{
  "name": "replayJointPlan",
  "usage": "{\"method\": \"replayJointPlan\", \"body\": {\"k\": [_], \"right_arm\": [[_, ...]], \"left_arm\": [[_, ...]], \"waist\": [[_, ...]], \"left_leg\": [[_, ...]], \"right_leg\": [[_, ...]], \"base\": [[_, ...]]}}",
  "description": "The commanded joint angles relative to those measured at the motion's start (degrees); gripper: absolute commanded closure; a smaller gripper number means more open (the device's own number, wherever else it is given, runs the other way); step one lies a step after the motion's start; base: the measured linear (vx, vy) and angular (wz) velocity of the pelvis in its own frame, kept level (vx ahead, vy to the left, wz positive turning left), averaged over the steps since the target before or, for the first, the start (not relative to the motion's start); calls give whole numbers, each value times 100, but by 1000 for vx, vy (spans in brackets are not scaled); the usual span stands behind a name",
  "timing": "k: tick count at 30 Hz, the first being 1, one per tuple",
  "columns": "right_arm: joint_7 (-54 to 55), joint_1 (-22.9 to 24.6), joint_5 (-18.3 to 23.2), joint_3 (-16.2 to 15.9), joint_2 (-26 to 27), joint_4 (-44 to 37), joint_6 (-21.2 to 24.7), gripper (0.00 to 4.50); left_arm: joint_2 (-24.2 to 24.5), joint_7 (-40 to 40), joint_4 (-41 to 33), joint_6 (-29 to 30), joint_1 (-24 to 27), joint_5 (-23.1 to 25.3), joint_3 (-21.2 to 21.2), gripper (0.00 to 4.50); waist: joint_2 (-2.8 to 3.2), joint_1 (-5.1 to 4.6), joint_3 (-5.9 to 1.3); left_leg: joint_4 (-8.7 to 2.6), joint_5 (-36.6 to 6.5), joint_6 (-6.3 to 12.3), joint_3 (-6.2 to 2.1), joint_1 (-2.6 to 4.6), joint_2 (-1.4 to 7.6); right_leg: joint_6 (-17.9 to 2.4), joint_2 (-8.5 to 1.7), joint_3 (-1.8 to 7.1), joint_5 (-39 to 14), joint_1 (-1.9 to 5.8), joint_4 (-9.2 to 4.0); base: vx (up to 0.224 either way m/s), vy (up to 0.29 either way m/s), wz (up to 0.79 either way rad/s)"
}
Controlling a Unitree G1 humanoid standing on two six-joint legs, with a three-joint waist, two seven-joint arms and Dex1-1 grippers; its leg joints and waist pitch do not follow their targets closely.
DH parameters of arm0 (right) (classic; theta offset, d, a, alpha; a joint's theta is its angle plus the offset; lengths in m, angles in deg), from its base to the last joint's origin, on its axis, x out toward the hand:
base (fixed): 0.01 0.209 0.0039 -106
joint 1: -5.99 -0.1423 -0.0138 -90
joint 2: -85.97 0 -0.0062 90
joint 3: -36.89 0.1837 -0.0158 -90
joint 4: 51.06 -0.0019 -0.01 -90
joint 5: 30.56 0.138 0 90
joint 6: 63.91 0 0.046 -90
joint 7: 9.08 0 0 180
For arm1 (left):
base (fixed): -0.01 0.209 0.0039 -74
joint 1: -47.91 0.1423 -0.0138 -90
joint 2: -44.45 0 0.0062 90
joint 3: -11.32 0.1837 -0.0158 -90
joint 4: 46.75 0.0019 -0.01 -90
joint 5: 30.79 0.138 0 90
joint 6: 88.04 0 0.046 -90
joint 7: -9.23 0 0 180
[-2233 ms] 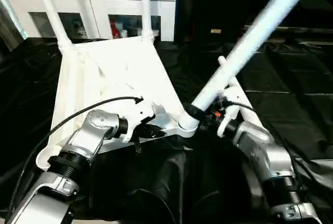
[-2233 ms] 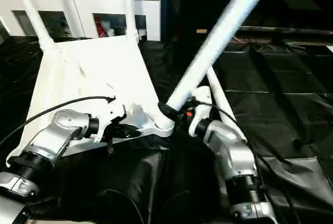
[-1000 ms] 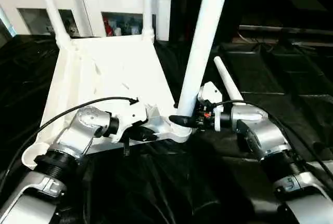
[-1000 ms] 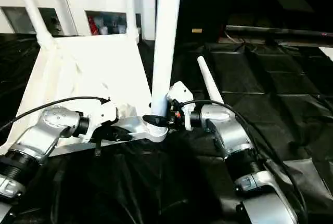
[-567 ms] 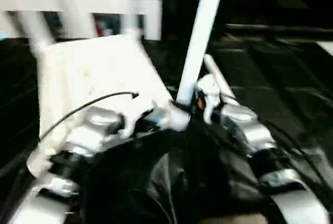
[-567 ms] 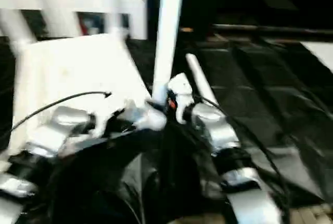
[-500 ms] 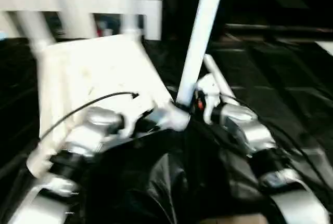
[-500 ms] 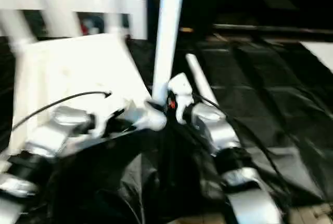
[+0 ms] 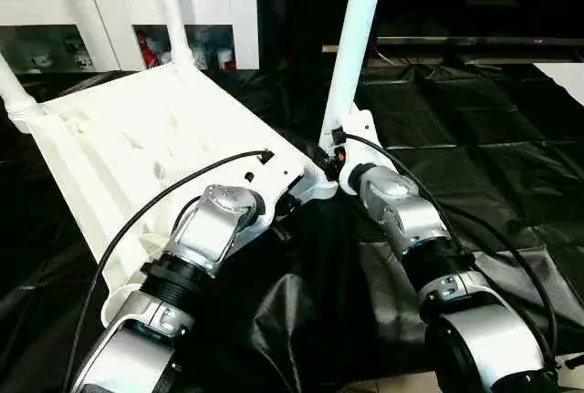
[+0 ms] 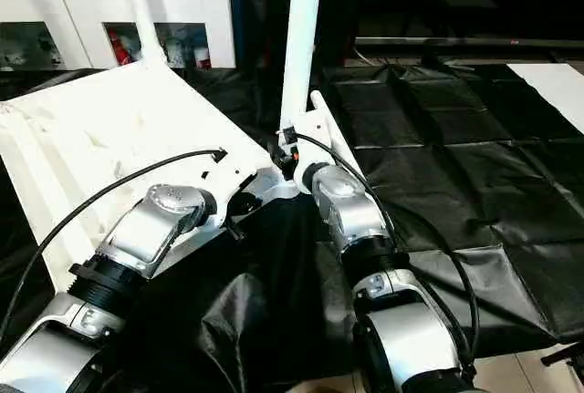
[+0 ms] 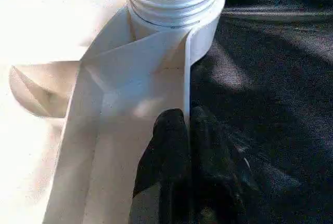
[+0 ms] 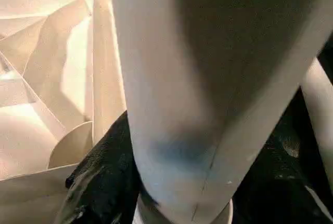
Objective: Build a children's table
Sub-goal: Insert table leg to table base
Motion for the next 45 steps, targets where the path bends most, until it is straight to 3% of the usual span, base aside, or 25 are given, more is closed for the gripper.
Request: {"method": "replayJointPlan", "body": {"k": [1,8,9,13,18,25,27,33,40,43,45], "right_arm": [[-167,308,-8,-233,321,634,458,262],[-180,231,-158,-251,340,747,424,262],[-227,222,-93,-194,353,724,413,206],[-325,194,-24,-141,345,674,401,186],[-543,128,-7,-122,247,456,307,146],[-1114,272,-48,-340,-53,-336,438,83],[-1396,374,-54,-463,-193,-721,541,61],[-2446,755,24,-856,-795,-1859,931,61],[-3625,1194,126,-1226,-1639,-2713,1122,61],[-3780,1241,98,-1218,-1812,-2765,1151,61],[-3864,1261,82,-1232,-1896,-2809,1150,61]], "left_arm": [[-68,-246,-141,-74,-386,40,-70,450],[-73,-234,-181,-54,-364,20,-66,450],[-59,-202,-220,-48,-350,-1,-67,450],[-36,-119,-249,-112,-341,-38,-57,450],[112,292,-404,-530,-255,-172,3,450],[433,915,-666,-986,-93,-347,96,450],[558,1156,-720,-1127,-32,-418,123,450],[903,1840,-766,-1625,108,-622,127,450],[1316,2642,-863,-2031,270,-837,176,450],[1452,2915,-887,-2157,330,-873,212,450],[1521,3042,-909,-2207,358,-886,240,450]], "waist": [[59,-2,-282],[68,-20,-272],[64,-22,-268],[68,-28,-274],[64,-13,-317],[67,18,-337],[86,58,-349],[86,174,-397],[70,287,-353],[82,311,-337],[92,315,-335]], "left_leg": [[-434,-2409,-239,-238,163,336],[-450,-2631,-303,-261,178,340],[-449,-2658,-302,-258,184,338],[-447,-2622,-289,-259,171,339],[-443,-2154,-179,-233,95,341],[-414,-1727,-53,-193,78,352],[-390,-1449,36,-172,85,357],[-306,-664,358,-137,72,348],[-331,-1015,246,-137,101,381],[-340,-1319,64,-138,127,380],[-351,-1435,-30,-140,150,390]], "right_leg": [[-943,-493,271,-2133,69,-592],[-854,-495,268,-2370,30,-615],[-847,-492,269,-2386,21,-621],[-872,-497,278,-2326,25,-618],[-977,-494,280,-1741,91,-556],[-1122,-482,281,-1206,116,-501],[-1230,-471,283,-791,127,-458],[-1435,-454,262,410,188,-318],[-1271,-457,268,-303,169,-378],[-1214,-475,279,-866,130,-416],[-1206,-461,284,-946,107,-423]], "base": [[0,0,0],[0,0,0],[0,0,0],[0,0,0],[0,0,0],[0,0,0],[0,0,0],[0,0,0],[0,0,0],[0,0,0],[0,0,0]]}}
